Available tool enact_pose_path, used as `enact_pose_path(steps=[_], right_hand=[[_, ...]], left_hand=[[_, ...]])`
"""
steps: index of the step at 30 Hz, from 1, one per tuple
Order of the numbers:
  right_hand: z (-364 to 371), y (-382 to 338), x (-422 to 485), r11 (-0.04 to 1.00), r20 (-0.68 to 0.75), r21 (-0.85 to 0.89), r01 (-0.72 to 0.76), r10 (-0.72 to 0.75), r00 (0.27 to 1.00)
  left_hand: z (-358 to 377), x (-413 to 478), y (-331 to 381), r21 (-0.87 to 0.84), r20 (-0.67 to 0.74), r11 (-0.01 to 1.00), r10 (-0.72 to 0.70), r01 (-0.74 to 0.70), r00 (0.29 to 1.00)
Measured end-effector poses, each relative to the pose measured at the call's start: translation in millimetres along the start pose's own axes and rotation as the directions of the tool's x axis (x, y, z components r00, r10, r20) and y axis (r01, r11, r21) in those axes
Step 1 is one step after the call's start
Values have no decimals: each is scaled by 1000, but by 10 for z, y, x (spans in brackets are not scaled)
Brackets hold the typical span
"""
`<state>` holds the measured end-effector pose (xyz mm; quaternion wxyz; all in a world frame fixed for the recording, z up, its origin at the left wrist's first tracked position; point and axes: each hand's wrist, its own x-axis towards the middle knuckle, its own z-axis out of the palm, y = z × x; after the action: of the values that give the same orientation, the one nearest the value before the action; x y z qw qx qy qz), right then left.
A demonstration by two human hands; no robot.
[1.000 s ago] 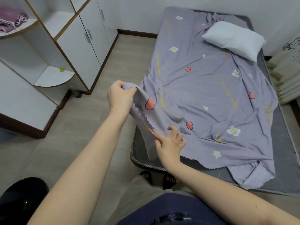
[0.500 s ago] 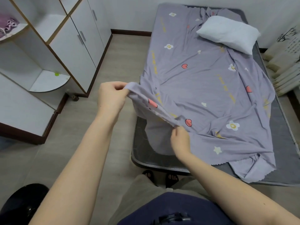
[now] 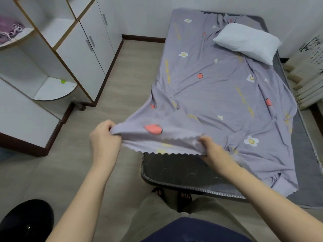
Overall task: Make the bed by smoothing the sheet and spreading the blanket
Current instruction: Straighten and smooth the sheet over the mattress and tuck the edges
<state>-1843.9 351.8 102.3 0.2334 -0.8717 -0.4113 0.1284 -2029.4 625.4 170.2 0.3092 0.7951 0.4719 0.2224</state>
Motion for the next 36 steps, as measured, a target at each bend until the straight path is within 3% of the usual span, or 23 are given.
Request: enact_pose_path(steps=[2, 4, 6, 9, 11, 14, 16, 19, 21, 23, 26, 28, 29, 30, 32, 36], right_hand=[[162, 183, -140, 1000, 42, -10, 3, -3, 999], [307, 359, -201, 993, 95, 7, -116, 115, 989], [405, 537, -214, 968, 143, -78, -239, 249, 958], [392, 707, -40, 915, 248, -204, -348, 392, 886], [198, 758, 270, 911, 238, -203, -360, 402, 884], [-422, 749, 830, 907, -38, -99, -409, 408, 912], [-945, 655, 1075, 888, -300, 47, -457, 449, 842], [-1572, 333, 1154, 929, -636, 260, -264, 371, 677], [-1713, 108, 1046, 959, -762, 262, -112, 277, 586], [-1582, -20, 858, 979, -782, 201, -23, 174, 599], [-1070, 6, 552, 981, -569, 195, -9, 121, 814], [-669, 73, 380, 984, -309, 165, -62, 111, 945], [-485, 97, 302, 986, -162, 138, -97, 119, 980], [-330, 95, 227, 988, -25, 95, -122, 125, 992], [-65, 82, 92, 996, 199, -20, -87, 89, 976], [333, -75, -52, 961, 536, -188, 205, -74, 841]], left_hand=[[-19, -123, -313, 128, 6, 991, -26, 25, 1000], [21, -200, -569, 224, 82, 972, -89, 68, 993], [119, -181, -663, 309, 191, 933, -250, 183, 949], [375, 54, -443, 254, 385, 892, -448, 374, 807], [535, 329, -118, 183, 493, 930, -367, 319, 789], [524, 795, 655, -138, 533, 964, -121, 228, 837], [322, 1069, 1247, -354, 429, 919, -7, 175, 903], [-89, 1204, 1850, -633, 278, 770, 135, 76, 951], [-329, 1096, 1897, -739, 210, 673, 195, 25, 958], [-403, 925, 1630, -814, 199, 578, 182, 59, 963], [-297, 612, 862, -893, 349, 299, -11, 336, 937], [-194, 396, 272, -875, 471, 61, -124, 480, 874], [-139, 310, -30, -851, 513, -2, -210, 525, 832], [-95, 214, -267, -827, 547, -29, -273, 562, 791], [-6, 44, -673, -802, 558, 12, -342, 598, 756], [107, -283, -1275, -799, 440, 79, -598, 596, 670]])
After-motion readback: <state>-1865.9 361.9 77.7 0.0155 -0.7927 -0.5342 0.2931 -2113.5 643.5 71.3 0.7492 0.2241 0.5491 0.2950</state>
